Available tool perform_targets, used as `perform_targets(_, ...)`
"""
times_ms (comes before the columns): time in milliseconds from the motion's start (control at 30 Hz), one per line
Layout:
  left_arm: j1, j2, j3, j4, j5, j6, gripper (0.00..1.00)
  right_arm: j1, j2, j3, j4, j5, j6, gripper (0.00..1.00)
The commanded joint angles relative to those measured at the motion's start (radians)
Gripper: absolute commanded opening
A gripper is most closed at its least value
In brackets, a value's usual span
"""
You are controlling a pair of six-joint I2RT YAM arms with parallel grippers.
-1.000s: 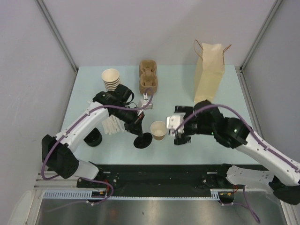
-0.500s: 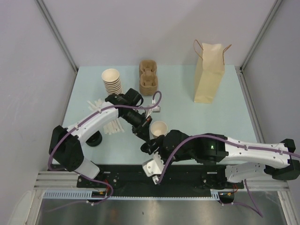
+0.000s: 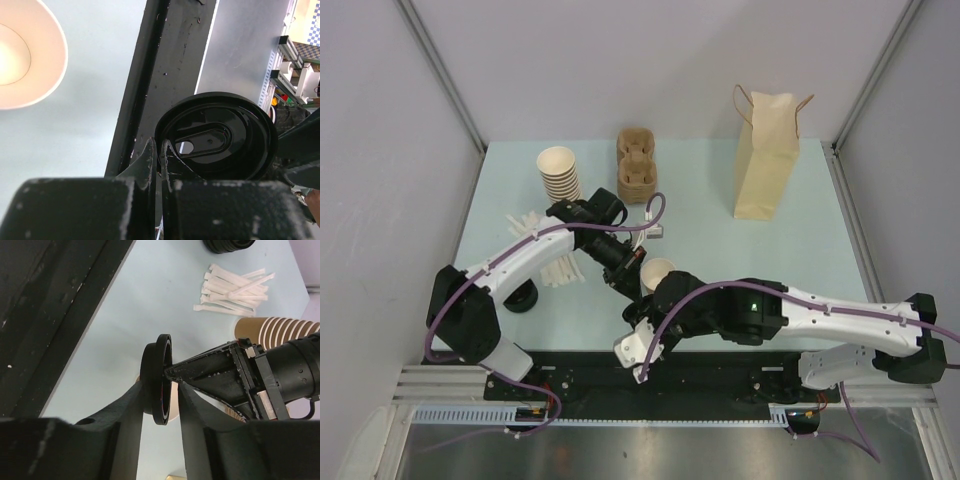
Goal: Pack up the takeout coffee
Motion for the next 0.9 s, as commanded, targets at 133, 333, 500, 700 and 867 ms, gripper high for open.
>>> perform_targets(133, -0.007, 0.009, 0.0, 0.023, 0.037, -0.008, 0.0, -0.023, 0.023, 0.045, -0.028, 0.059, -0.061, 0.36)
perform_targets(333, -0.007, 0.013, 0.003, 0.014, 0.043, -0.002, 0.0, -0.022, 0.034, 0.045, -0.049, 0.077, -0.094, 0.3)
perform_targets(500, -0.007, 0.012, 0.003, 0.011, 0.051, 0.0, 0.0, -0.023, 0.043, 0.045, -0.056, 0.096, -0.104, 0.01)
perform_targets(700, 0.007, -0.013, 0.0, 0.006, 0.043, 0.0, 0.3, -0.068, 0.019, 0.058, -0.033, 0.064, -0.031, 0.0)
perform_targets(867, 0.124, -0.094, -0.002, 0.048, 0.105, -0.029, 0.84, -0.216, -0.015, 0.106, -0.037, -0.08, 0.106, 0.0)
